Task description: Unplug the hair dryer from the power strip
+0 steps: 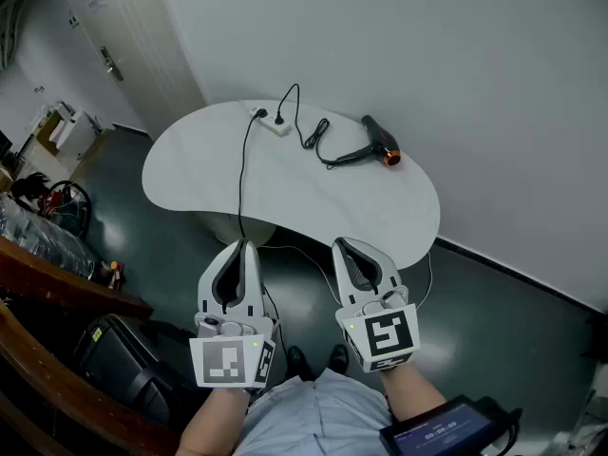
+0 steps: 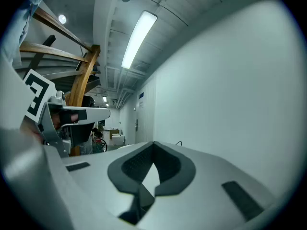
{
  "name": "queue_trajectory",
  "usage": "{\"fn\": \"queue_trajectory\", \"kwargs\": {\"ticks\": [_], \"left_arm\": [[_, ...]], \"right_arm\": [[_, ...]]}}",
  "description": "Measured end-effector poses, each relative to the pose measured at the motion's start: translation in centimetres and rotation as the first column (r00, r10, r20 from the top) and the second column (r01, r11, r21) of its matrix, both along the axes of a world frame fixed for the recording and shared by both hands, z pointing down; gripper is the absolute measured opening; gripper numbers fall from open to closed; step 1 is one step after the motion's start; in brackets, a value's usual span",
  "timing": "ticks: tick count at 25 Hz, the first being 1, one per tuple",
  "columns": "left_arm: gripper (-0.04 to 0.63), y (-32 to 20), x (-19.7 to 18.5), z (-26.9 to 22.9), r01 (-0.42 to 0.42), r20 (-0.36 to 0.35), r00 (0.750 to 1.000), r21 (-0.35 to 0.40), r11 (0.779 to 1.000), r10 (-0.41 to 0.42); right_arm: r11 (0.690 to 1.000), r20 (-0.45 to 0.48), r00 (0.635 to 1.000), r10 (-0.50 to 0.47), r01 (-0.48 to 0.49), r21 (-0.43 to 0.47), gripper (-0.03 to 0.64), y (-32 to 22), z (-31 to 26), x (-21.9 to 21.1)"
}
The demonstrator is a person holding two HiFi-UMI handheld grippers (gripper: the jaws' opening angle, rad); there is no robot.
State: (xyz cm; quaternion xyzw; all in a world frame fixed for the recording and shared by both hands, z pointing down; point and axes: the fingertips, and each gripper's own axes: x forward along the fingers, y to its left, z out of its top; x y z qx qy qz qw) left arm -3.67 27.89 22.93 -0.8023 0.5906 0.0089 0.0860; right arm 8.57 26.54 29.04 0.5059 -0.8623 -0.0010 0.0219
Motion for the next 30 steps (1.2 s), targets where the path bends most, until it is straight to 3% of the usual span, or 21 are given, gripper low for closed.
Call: {"fn": "queue_trajectory", "kwargs": {"ticks": [11, 18, 30], "left_arm": [[-0.002, -0.1, 2.1, 0.8, 0.01, 0.005, 1.0, -0.014, 1.0, -0.009], [-0.002, -0.7, 3.2, 2.3, 0.046, 0.028, 0.999, -0.068, 0.997, -0.045], [-0.002, -7.9, -1.9, 4.8, 0.086, -0.023, 0.996, -0.101, 0.991, -0.089]], "right_arm": [[1.0, 0.044, 0.999, -0.011, 0.012, -0.011, 0.002, -0.1, 0.8, 2.4], [0.996, 0.064, 0.998, -0.017, 0.022, -0.084, 0.002, -1.8, 2.9, 4.4], [0.991, 0.02, 0.999, -0.043, 0.045, -0.122, 0.002, -9.4, 5.0, -0.2]]}}
